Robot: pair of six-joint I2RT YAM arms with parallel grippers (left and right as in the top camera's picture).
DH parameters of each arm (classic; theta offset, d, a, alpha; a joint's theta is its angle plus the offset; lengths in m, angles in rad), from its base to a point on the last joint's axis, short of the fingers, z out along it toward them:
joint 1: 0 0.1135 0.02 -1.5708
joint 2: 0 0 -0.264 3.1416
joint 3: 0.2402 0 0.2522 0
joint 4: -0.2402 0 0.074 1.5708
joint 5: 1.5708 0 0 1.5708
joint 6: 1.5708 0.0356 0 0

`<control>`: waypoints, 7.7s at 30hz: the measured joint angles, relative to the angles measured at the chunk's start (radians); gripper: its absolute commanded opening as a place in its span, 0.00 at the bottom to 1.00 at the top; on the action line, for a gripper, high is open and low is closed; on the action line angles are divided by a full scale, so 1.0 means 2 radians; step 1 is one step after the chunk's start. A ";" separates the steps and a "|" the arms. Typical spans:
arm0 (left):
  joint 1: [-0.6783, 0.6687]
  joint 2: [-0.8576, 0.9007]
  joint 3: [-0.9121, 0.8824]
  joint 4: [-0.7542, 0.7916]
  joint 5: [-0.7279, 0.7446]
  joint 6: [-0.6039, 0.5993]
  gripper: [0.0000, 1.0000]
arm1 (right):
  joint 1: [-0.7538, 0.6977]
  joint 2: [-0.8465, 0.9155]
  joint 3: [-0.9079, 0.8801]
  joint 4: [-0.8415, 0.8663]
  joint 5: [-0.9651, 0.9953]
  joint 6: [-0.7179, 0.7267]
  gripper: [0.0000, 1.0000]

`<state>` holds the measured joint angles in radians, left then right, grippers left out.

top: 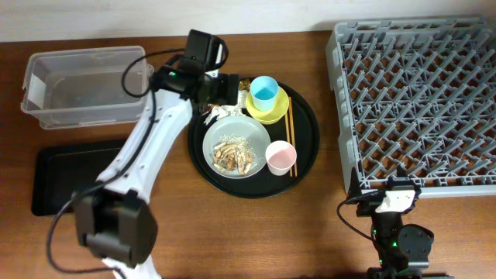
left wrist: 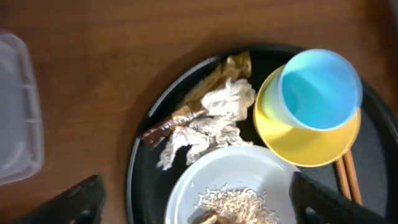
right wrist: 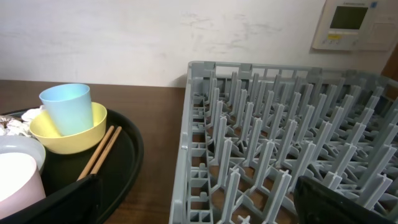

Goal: Sort waste into correct bins and load items into the dishwasher rack
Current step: 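Move the left gripper over the white tissue on the black tray, then lower the left gripper and grasp the crumpled white tissue, then carry the tissue left and release it into the clear bin, then return the left gripper to the tray and grasp remaining tissue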

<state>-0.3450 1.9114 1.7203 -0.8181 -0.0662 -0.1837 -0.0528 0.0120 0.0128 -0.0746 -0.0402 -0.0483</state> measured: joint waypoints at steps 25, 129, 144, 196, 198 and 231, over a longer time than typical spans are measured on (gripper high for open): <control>-0.001 0.140 0.000 0.041 -0.003 -0.121 0.46 | 0.000 0.000 0.000 0.000 0.000 0.000 0.98; 0.246 -0.018 -0.050 0.123 0.008 -0.044 0.99 | 0.000 0.000 0.000 0.000 -0.001 0.000 0.98; 0.050 0.004 -0.050 0.144 0.129 -0.025 0.80 | 0.000 0.000 0.000 0.000 -0.001 0.000 0.98; 0.000 0.147 -0.051 0.232 0.052 0.058 0.32 | 0.000 0.000 0.000 0.000 -0.001 0.000 0.98; 0.000 0.147 -0.051 0.232 0.052 0.058 0.49 | 0.000 0.000 0.000 0.000 -0.001 0.000 0.98; -0.001 0.124 -0.038 0.184 0.054 0.058 0.01 | 0.000 0.000 0.000 0.000 -0.001 0.000 0.98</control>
<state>-0.3477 2.1597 1.6447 -0.4496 0.0425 -0.0681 -0.0528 0.0120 0.0128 -0.0746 -0.0429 -0.0486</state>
